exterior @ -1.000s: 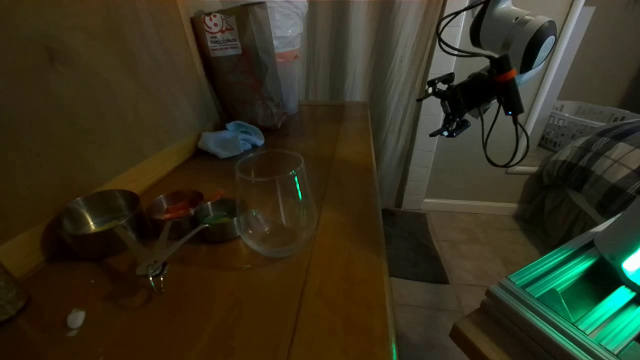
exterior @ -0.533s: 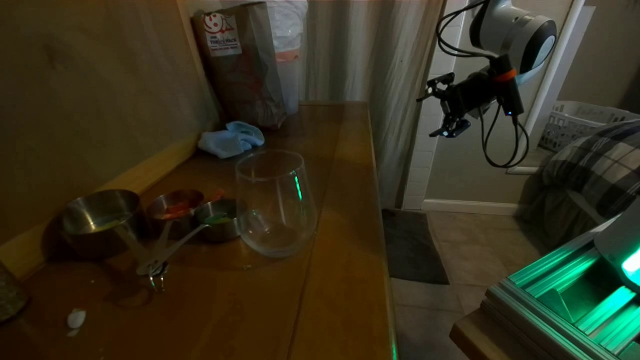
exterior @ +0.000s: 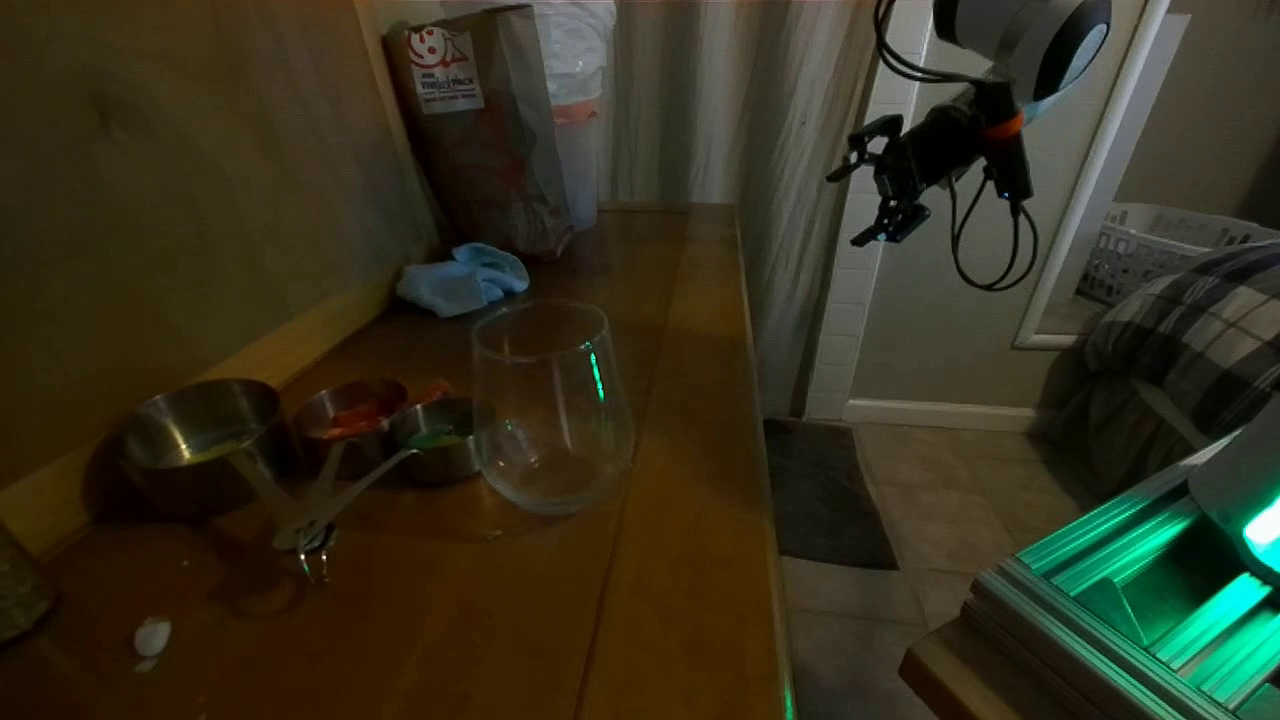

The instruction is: Put the hanger in the open drawer and close the drawer

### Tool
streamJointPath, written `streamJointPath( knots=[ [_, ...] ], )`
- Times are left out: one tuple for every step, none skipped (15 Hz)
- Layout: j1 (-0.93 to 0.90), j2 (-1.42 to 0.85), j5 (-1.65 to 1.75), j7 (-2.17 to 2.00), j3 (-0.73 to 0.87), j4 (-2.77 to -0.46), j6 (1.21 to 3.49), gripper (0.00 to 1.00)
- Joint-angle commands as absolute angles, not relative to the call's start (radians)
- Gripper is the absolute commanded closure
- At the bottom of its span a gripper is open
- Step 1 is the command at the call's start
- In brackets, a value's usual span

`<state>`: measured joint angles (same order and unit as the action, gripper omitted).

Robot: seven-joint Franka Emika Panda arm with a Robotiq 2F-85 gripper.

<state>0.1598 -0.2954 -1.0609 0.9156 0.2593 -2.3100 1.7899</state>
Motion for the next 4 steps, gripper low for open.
streamJointPath(
  knots=[
    [0.183,-0.266,-1.039,0.916,0.223,-2.31,1.82,0.0],
    [0.177,-0.241,-1.032,0.919,0.214,-2.315,1.843,0.0],
    [0.172,-0.224,-1.03,0.919,0.209,-2.32,1.854,0.0],
    [0.169,-0.215,-1.03,0.921,0.207,-2.325,1.86,0.0]
  ],
)
